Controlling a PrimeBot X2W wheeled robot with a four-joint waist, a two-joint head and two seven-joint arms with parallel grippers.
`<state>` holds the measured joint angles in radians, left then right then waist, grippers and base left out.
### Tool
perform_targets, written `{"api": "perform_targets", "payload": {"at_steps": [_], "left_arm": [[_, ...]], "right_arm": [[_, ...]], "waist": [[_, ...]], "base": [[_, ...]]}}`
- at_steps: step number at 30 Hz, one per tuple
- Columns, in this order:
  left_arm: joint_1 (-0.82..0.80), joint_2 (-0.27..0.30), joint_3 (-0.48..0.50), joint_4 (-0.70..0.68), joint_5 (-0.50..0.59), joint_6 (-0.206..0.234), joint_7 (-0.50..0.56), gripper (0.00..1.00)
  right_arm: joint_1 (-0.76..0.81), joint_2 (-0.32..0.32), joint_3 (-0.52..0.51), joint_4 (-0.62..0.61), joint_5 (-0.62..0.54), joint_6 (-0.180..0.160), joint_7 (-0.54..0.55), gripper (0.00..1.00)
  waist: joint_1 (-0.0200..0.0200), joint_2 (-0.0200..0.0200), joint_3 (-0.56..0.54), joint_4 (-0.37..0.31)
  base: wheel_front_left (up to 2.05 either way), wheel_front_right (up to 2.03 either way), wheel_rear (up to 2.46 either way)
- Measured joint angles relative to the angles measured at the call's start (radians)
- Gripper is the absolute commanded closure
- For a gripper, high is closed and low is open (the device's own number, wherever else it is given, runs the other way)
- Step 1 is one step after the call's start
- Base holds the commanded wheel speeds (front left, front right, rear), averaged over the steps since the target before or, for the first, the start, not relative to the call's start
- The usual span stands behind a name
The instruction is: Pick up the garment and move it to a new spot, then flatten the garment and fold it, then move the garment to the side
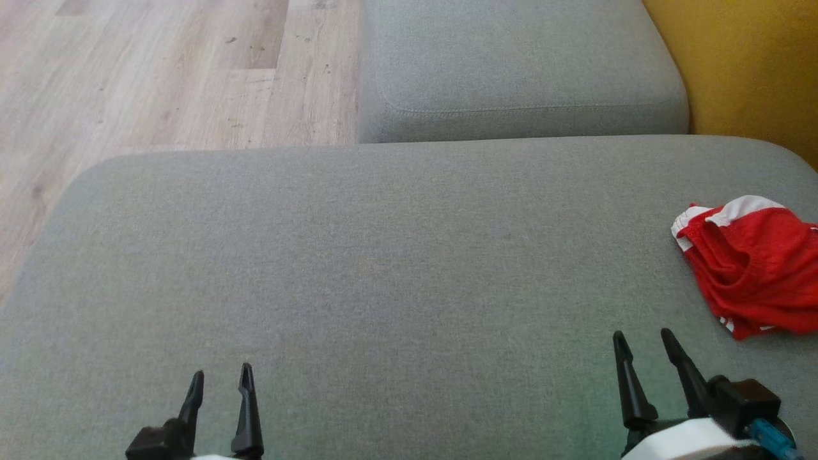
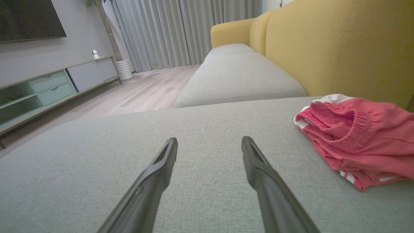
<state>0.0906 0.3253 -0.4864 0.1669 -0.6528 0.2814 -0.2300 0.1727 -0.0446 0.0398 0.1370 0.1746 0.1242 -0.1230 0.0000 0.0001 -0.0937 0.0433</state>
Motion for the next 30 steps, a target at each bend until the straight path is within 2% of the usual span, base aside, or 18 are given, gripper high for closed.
{"api": "perform_targets", "payload": {"at_steps": [9, 10, 17, 30], "left_arm": [[0.002, -0.001, -0.004, 0.004, -0.010, 0.000, 0.001, 0.00], [0.002, -0.001, -0.004, 0.004, -0.010, 0.000, 0.001, 1.00], [0.050, -0.032, -0.009, 0.086, -0.019, -0.001, 0.004, 1.00], [0.044, -0.054, 0.040, 0.088, -0.127, -0.045, 0.044, 1.00]], "right_arm": [[0.007, 0.000, 0.014, 0.000, 0.000, 0.000, 0.002, 0.00], [0.007, 0.000, 0.014, 0.000, 0.000, 0.000, 0.002, 1.00], [0.035, 0.000, 0.017, 0.100, 0.012, 0.000, 0.001, 1.00], [0.027, 0.000, 0.013, 0.103, 0.181, 0.000, 0.019, 1.00]], "waist": [[0.0000, 0.0000, -0.005, 0.000], [0.0000, 0.0000, -0.006, 0.000], [0.0001, 0.0000, -0.005, -0.001], [0.0001, 0.0000, 0.007, -0.006]], "base": [[0.00, 0.00, 0.00], [0.00, 0.00, 0.00], [0.00, 0.00, 0.00], [0.00, 0.00, 0.00]]}}
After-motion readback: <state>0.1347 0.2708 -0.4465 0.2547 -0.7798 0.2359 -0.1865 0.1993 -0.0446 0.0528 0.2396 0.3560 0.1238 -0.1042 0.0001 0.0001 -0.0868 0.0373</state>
